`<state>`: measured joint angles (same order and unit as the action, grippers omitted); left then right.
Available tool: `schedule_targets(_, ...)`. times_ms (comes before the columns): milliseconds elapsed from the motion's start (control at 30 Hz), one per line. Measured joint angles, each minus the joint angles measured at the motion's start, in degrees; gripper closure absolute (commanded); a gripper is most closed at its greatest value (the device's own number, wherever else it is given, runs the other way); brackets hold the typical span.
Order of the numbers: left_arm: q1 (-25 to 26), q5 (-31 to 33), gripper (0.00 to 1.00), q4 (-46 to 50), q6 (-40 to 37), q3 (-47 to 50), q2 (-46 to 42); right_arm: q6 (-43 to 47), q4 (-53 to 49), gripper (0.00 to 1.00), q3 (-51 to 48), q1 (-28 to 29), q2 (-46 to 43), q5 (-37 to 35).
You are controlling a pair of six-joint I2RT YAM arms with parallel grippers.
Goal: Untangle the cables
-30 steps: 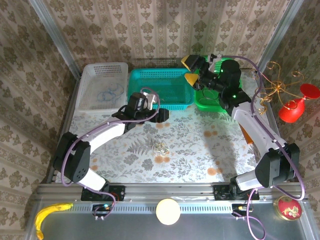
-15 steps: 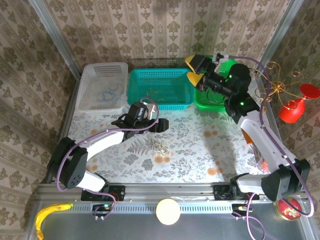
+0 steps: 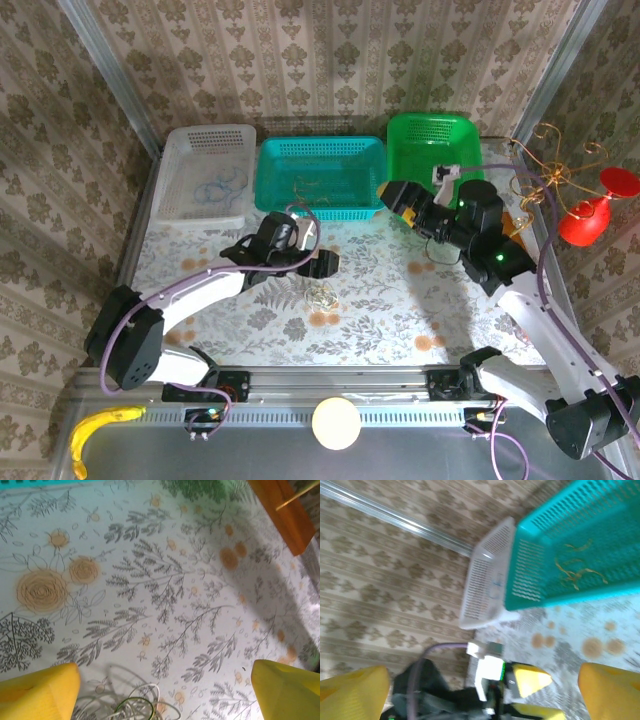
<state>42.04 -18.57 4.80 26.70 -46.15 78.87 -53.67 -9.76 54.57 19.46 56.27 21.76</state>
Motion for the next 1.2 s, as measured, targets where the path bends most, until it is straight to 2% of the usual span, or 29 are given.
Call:
schedule_targets(300, 0.63, 2.97, 0.19, 2.36, -2.45, 4.94, -0.9, 4.68, -2.29, 0.17, -8.76, 0.9, -3.45, -0.81)
schedule_targets(567, -0.42, 0.96, 0.28, 1.18, -3.91, 6.93, -0.59, 8.07, -1.81, 0.32, -16.2, 1.07, -3.72, -0.28)
schedule_targets(933, -0.5, -2.93, 0.38, -2.32, -4.52, 6.93, 3.8, 12.17, 2.16, 0.44, -22.32, 5.2, 1.29, 1.88)
schedule_targets(1200, -0.5, -3.85, 0.37, -4.04, -4.5, 7.41, 3.85, 13.05, 6.49, 0.47, -25.9, 9.03, 6.21, 2.34)
